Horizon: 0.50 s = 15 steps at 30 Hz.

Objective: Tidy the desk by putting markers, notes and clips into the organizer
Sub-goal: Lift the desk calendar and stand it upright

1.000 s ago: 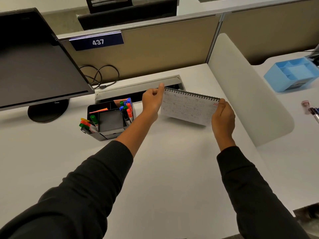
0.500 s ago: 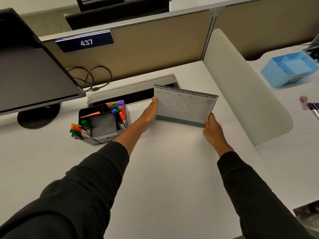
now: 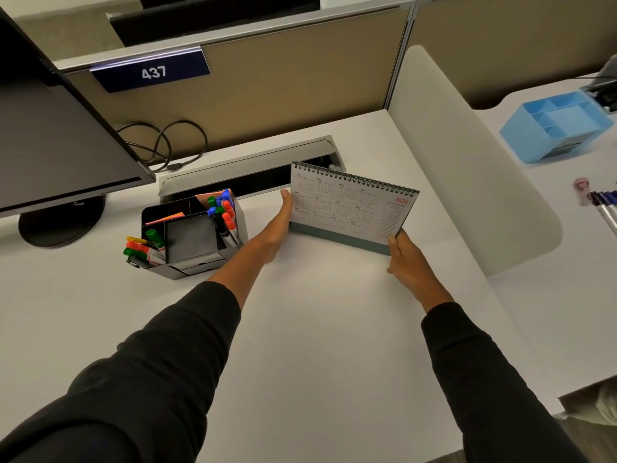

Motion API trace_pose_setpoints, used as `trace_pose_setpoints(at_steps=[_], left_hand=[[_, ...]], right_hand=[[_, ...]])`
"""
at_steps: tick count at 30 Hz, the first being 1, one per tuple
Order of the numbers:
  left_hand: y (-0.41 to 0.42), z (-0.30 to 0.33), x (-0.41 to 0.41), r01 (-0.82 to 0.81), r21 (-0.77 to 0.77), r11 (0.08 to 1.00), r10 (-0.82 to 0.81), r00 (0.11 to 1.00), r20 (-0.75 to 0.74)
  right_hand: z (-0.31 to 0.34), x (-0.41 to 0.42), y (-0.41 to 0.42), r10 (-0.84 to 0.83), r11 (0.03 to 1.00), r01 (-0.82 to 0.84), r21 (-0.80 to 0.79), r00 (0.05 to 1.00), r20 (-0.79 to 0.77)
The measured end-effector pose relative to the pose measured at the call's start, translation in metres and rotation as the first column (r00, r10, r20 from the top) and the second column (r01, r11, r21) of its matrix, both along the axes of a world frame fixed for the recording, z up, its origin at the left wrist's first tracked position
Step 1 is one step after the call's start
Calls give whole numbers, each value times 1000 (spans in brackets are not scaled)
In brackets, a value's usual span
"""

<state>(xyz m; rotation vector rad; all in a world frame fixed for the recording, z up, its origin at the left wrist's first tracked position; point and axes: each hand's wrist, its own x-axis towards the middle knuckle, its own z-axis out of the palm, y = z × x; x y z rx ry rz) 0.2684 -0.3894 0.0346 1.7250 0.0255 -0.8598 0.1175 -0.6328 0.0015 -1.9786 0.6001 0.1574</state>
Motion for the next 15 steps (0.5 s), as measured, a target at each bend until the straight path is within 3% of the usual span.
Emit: trace_pose_setpoints(at_steps=[6,11,15], left_hand=[[5,-4,-5,9,14,1000,-9,1000,-18],[6,-4,-5,-5,22,1000,6,999,-32],[5,-8,-5,-44,12,999,45,997,-58]], right_hand=[[2,-3,6,20,998,-21,-53,1000,-17],[-14,-3,2,39,959,-64,-277,995,-93],[-17,-5,2,40,940,-75,-332,993,-111]])
